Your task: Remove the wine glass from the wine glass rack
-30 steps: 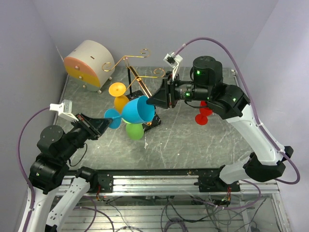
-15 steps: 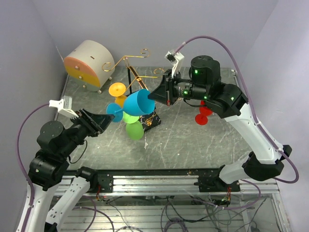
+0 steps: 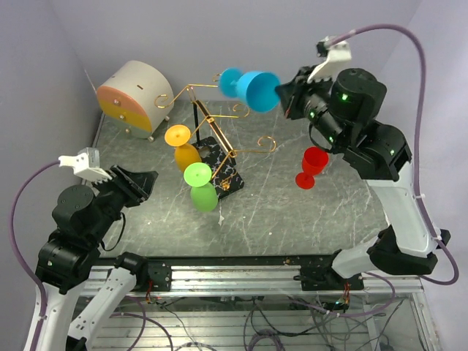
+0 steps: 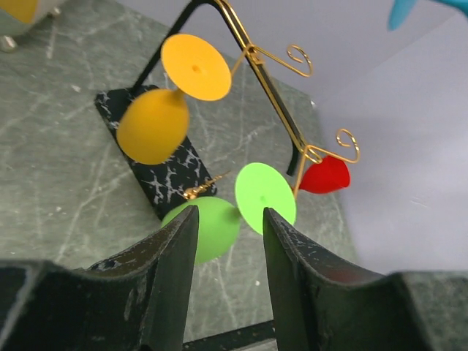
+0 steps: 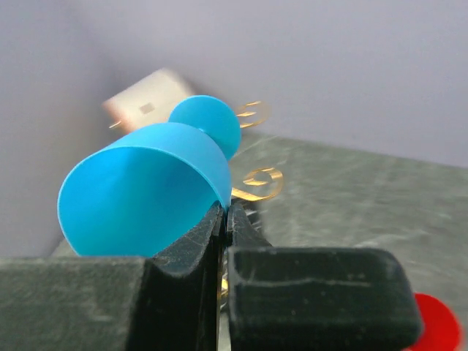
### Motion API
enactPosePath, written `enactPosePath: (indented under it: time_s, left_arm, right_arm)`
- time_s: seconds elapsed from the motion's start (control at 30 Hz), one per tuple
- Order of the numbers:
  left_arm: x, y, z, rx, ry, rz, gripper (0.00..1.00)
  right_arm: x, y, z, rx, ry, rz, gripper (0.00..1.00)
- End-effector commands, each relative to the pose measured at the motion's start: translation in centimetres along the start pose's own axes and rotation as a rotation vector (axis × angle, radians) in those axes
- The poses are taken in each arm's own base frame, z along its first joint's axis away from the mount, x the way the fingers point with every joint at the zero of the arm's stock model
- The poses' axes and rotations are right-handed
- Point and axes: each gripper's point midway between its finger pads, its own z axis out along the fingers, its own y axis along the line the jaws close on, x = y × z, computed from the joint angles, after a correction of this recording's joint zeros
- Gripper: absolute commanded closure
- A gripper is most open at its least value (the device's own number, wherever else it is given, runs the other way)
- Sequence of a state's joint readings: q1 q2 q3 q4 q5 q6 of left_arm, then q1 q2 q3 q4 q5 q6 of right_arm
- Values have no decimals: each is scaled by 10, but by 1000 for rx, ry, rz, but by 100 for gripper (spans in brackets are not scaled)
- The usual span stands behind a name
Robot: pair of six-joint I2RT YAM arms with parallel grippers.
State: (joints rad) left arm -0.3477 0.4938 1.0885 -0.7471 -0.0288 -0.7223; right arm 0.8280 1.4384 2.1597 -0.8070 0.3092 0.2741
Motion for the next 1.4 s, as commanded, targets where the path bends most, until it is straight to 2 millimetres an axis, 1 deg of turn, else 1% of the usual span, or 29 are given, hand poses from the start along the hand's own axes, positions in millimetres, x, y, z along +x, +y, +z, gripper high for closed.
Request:
enactPosePath:
  time_s: [0.0, 0.03, 0.13, 0.17, 0.2, 0.27, 0.33, 0.37, 0.43, 0.47, 0.57, 0.63, 0.7, 0.77, 0.83, 0.93, 1.1, 1.27, 1.37]
  left_arm:
    - [-11, 26, -3, -95, -93, 105, 50]
    - [-10, 30, -2, -109, -97, 119, 50]
    - [-6, 44, 3, -156, -97, 160, 51]
    - [-4, 48, 5, -170, -92, 173, 51]
    - [-2, 52, 7, -182, -89, 184, 51]
    - [1, 59, 10, -209, -84, 196, 52]
    - [6, 67, 15, -233, -73, 209, 52]
    - [8, 71, 17, -246, -71, 215, 52]
    - [13, 79, 21, -270, -62, 222, 52]
    - [16, 82, 23, -278, -56, 225, 52]
    - [25, 89, 27, -291, -34, 228, 53]
    - [31, 93, 29, -296, -21, 230, 53]
    - [35, 96, 30, -297, -16, 231, 53]
    - [34, 96, 29, -296, -21, 233, 53]
    - [34, 97, 28, -297, -23, 235, 53]
    - [35, 97, 28, -297, -20, 237, 53]
    - [37, 98, 30, -299, -10, 239, 53]
    - [37, 98, 30, -299, -7, 240, 53]
    - [37, 98, 30, -298, -9, 239, 53]
  right_arm:
    - [-31, -98, 3, 488, -144, -60, 100]
    - [-33, -114, 7, 535, -151, -63, 100]
    - [-17, -165, 34, 610, -77, -43, 100]
    - [-8, -194, 42, 643, -40, -15, 100]
    - [3, -217, 48, 665, 3, 14, 100]
    - [29, -265, 53, 712, 85, 96, 100]
    - [57, -310, 47, 767, 155, 186, 100]
    - [70, -328, 42, 787, 178, 227, 100]
    - [95, -356, 30, 804, 217, 322, 100]
    - [115, -371, 22, 825, 247, 375, 100]
    - [147, -405, -7, 900, 283, 501, 100]
    - [166, -413, -19, 950, 325, 542, 100]
    - [183, -413, -26, 976, 372, 555, 100]
    - [200, -414, -36, 1022, 413, 568, 100]
    - [212, -412, -45, 1049, 439, 567, 100]
    - [228, -404, -52, 1038, 458, 574, 100]
    - [243, -394, -65, 1051, 470, 591, 100]
    - [256, -383, -72, 1023, 505, 595, 100]
    - [260, -381, -80, 1045, 504, 587, 100]
